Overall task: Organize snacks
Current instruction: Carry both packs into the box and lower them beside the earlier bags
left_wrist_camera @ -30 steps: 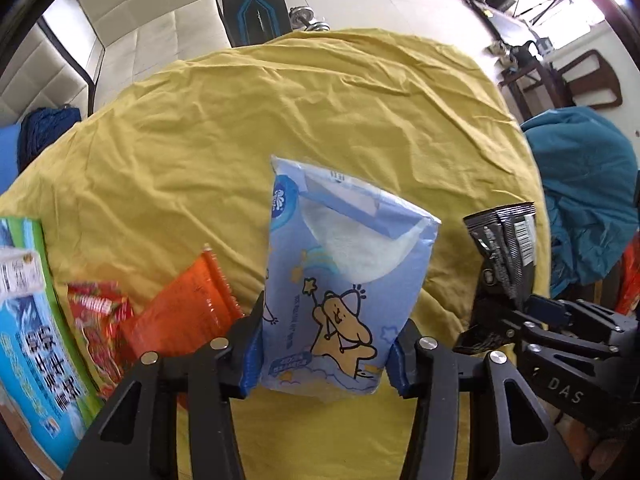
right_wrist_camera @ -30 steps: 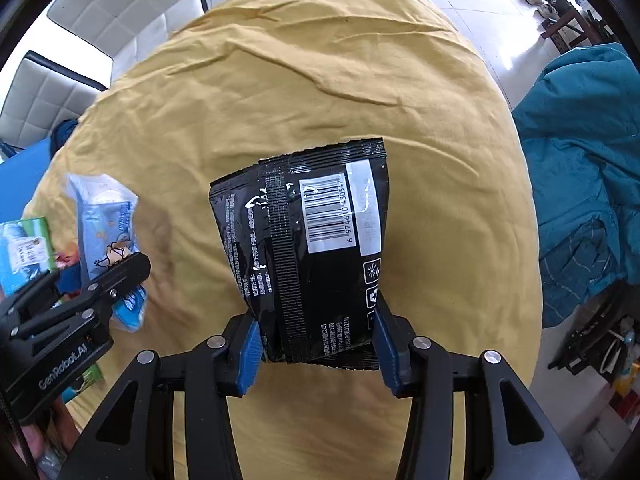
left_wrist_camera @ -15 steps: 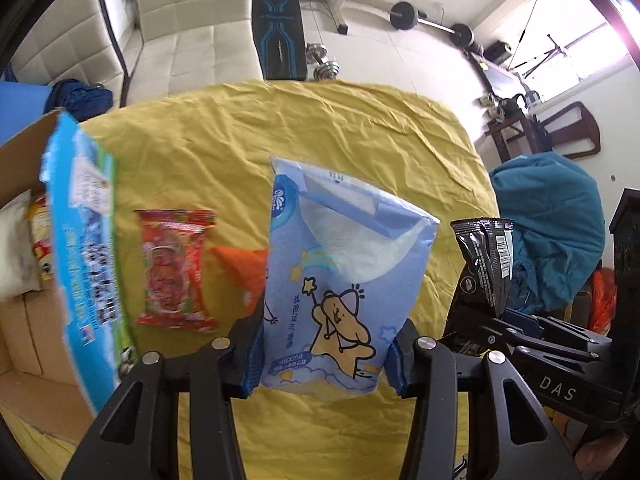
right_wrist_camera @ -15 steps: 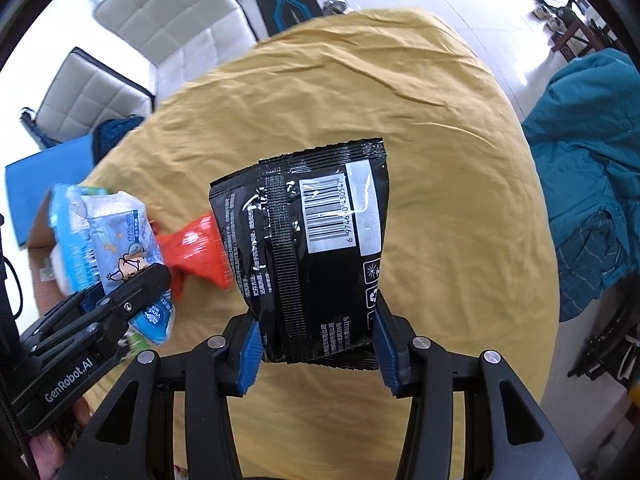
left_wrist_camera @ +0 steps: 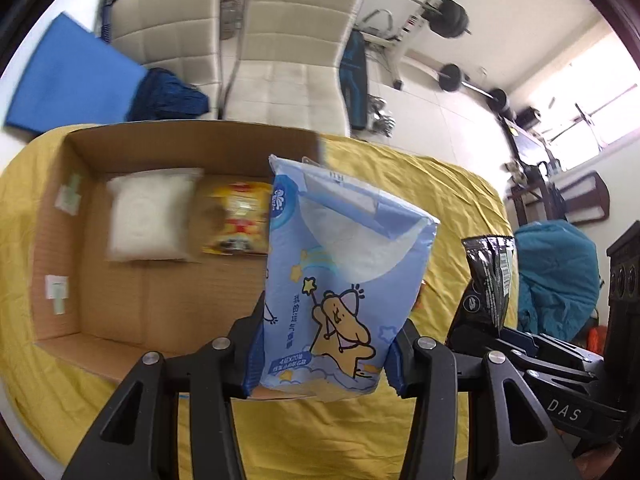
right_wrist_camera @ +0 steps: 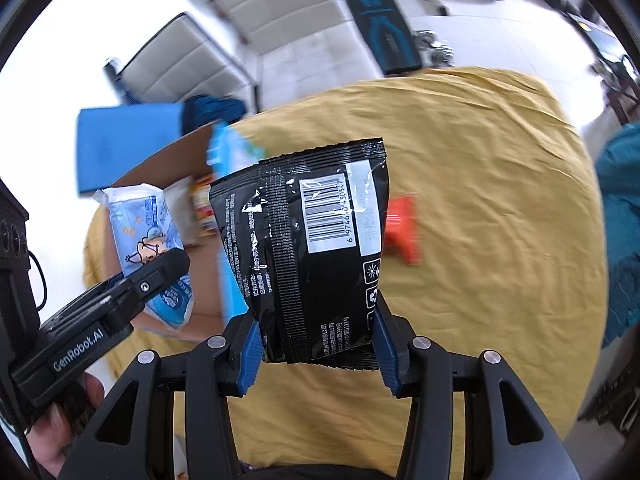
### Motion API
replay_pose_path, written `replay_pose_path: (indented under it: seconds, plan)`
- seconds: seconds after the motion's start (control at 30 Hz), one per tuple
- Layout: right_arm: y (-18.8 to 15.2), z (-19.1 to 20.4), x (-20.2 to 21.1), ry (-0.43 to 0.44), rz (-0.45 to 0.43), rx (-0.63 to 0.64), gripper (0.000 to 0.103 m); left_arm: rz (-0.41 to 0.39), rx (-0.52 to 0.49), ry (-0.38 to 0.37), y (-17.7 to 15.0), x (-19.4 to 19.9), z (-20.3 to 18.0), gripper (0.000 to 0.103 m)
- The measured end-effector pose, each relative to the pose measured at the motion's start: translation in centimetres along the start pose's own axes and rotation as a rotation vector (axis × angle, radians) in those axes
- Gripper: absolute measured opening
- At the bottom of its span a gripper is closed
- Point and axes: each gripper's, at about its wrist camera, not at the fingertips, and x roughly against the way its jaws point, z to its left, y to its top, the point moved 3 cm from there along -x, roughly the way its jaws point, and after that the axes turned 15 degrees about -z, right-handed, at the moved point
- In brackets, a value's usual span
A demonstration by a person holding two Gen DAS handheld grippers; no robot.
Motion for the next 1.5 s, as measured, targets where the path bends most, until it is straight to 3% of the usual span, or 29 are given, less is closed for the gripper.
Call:
replay_pose_path:
  seconds: [0.2,0.4,0.57,0.73,0.83,1.1,1.27,1.5]
  plan:
    - [-0.4,8.2,-3.4,0.049,0.04,0.065,0.05,-0.006,0.049,0.124,1.2,0.5,9.2,0.045]
    - [-1.1,13.9,-8.7,0.012,0.092,0.112,0.05,0.052,0.019,0.313,2.9,-3.4,17.1,0.045]
    - [-1.6,15.8,-13.5,-0.058,0.133,0.121,0.05,0.132,-0.026,0.385,4.3,-8.0,20.4,0.045]
    - [-2.0,16.7,-17.5,-0.13,0.154,0.132,0.05,0.199,-0.165,0.468,4.6,-11.9,21.0,0.045]
    - [-2.3,16.9,-19.4,-0.156,0.171,0.136,0.05,0.234,-0.158,0.458,4.5,-13.4,21.3,0.046]
    - [-4.1,16.3,-22.4,-0.176,0.24,0.119,0.05,0.274,-0.022,0.338,4.1,-14.9,22.2,0.045]
    - [-4.7,15.7,-23.5,-0.187,0.264,0.123,0.05,0.281,-0.047,0.299,3.7,-15.3,22.0,0.046]
    - [-5.2,15.6,-24.7,-0.175,0.286,0.138,0.052,0.32,0.032,0.255,4.2,-15.2,23.9,0.053]
